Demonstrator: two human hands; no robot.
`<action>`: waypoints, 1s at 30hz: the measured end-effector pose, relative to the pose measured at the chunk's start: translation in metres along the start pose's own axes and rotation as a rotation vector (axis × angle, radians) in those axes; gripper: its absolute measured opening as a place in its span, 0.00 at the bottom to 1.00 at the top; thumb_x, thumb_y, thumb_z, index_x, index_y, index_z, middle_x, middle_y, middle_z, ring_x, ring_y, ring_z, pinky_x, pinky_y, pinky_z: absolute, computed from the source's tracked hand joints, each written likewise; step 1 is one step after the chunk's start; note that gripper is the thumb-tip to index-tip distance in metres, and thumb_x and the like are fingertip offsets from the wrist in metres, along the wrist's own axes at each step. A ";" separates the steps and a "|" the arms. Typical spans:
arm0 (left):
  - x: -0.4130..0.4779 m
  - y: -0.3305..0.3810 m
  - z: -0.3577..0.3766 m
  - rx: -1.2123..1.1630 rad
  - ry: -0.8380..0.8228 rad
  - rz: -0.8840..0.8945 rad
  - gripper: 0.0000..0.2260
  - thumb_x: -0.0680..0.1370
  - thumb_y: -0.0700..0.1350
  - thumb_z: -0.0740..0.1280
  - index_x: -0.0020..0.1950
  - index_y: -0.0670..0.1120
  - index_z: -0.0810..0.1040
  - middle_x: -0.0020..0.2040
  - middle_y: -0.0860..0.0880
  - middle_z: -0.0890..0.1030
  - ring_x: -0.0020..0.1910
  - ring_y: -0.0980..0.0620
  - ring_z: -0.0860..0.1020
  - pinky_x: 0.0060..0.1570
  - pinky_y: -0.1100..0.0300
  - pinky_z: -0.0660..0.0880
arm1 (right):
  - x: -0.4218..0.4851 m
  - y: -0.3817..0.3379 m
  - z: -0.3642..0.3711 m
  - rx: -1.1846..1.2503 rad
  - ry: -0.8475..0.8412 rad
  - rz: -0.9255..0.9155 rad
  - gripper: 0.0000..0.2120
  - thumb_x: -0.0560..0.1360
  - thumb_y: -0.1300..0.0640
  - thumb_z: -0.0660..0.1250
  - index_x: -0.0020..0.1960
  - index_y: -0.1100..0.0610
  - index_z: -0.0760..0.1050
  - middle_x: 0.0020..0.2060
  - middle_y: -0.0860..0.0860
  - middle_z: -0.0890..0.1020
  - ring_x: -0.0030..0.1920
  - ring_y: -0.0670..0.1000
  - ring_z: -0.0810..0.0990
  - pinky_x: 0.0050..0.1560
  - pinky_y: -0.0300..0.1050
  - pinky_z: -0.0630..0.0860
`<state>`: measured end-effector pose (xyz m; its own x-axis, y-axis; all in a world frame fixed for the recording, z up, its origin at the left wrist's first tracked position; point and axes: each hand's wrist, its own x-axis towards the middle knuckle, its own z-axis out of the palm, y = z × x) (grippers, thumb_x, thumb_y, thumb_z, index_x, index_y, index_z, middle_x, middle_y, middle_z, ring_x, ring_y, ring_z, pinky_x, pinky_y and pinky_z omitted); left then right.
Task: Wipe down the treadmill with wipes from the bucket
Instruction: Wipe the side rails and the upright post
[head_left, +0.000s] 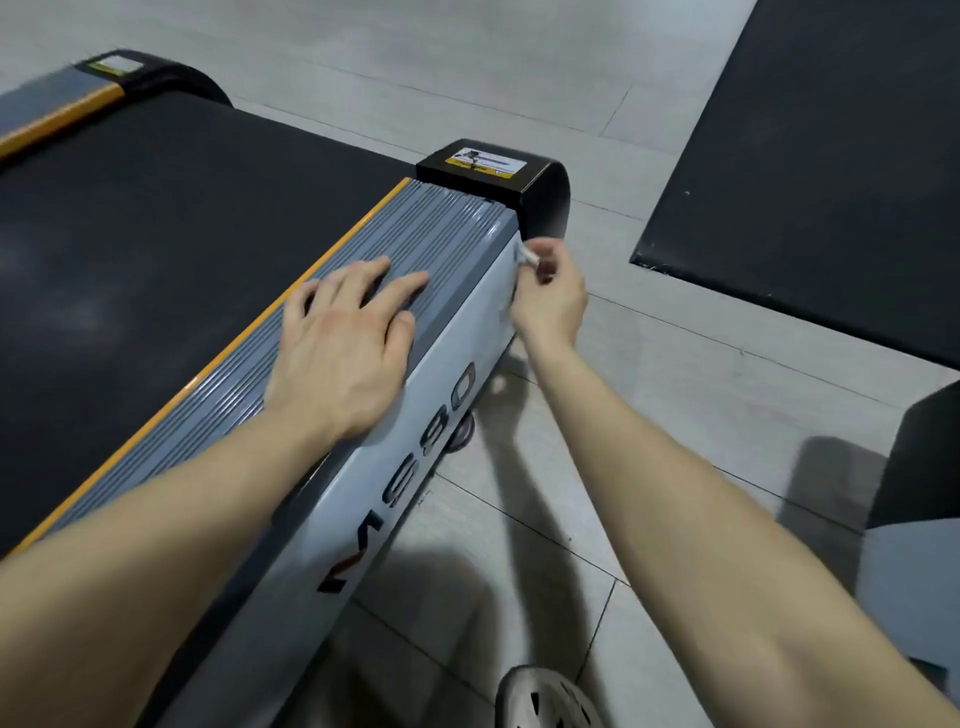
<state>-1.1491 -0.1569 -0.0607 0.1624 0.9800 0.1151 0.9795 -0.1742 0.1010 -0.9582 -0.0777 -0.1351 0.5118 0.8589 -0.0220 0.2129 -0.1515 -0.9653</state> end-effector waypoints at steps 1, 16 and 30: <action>0.000 0.000 0.000 0.002 0.001 -0.003 0.23 0.86 0.56 0.49 0.80 0.62 0.68 0.80 0.53 0.69 0.80 0.52 0.63 0.81 0.45 0.55 | 0.013 0.001 0.001 0.002 0.027 0.030 0.10 0.81 0.60 0.67 0.52 0.44 0.80 0.48 0.49 0.83 0.45 0.45 0.81 0.51 0.50 0.80; 0.000 -0.003 -0.002 -0.018 -0.008 -0.002 0.22 0.86 0.57 0.50 0.79 0.63 0.69 0.80 0.55 0.68 0.80 0.53 0.64 0.81 0.45 0.55 | -0.006 0.048 0.016 0.040 -0.009 0.138 0.16 0.80 0.67 0.63 0.52 0.46 0.79 0.53 0.49 0.83 0.50 0.46 0.81 0.52 0.40 0.77; 0.001 0.000 -0.003 -0.020 0.000 -0.008 0.22 0.86 0.60 0.52 0.80 0.62 0.69 0.81 0.54 0.69 0.81 0.51 0.64 0.81 0.43 0.56 | -0.004 0.096 0.027 0.090 -0.035 0.263 0.16 0.80 0.68 0.64 0.50 0.48 0.80 0.44 0.44 0.83 0.45 0.47 0.81 0.45 0.38 0.75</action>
<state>-1.1496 -0.1563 -0.0573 0.1548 0.9813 0.1141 0.9781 -0.1685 0.1220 -0.9625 -0.0828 -0.2347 0.5104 0.8124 -0.2821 0.0013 -0.3287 -0.9444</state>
